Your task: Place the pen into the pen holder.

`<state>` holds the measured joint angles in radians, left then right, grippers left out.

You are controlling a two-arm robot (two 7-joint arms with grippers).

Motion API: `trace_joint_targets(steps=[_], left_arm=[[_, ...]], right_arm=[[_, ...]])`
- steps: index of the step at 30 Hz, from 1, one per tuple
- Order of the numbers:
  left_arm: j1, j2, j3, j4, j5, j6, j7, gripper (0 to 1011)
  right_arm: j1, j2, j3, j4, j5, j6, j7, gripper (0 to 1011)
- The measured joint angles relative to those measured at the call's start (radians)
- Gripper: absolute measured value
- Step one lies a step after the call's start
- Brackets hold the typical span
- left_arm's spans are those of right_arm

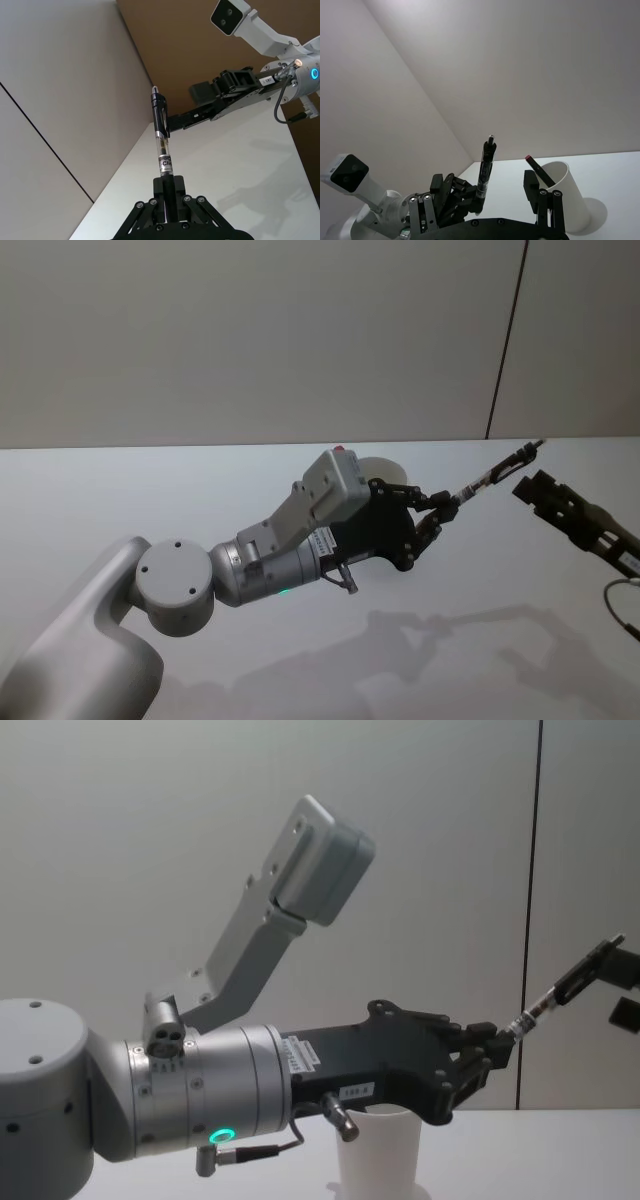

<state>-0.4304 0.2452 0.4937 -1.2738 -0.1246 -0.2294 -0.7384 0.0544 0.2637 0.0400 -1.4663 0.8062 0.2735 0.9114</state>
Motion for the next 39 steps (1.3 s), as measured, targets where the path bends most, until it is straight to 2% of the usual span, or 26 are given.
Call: trace_joint_targets(steps=[20,39], left_arm=[[0.000,0.000,0.000,0.000,0.000,0.000,0.000,132],[0.000,0.000,0.000,0.000,0.000,0.000,0.000,132]], right_arm=[[0.040,-0.033,-0.053,0.061,0.014,-0.081,-0.037,1002],[0.063,-0.040,-0.076,0.105,0.043,-0.119,-0.036,1002]])
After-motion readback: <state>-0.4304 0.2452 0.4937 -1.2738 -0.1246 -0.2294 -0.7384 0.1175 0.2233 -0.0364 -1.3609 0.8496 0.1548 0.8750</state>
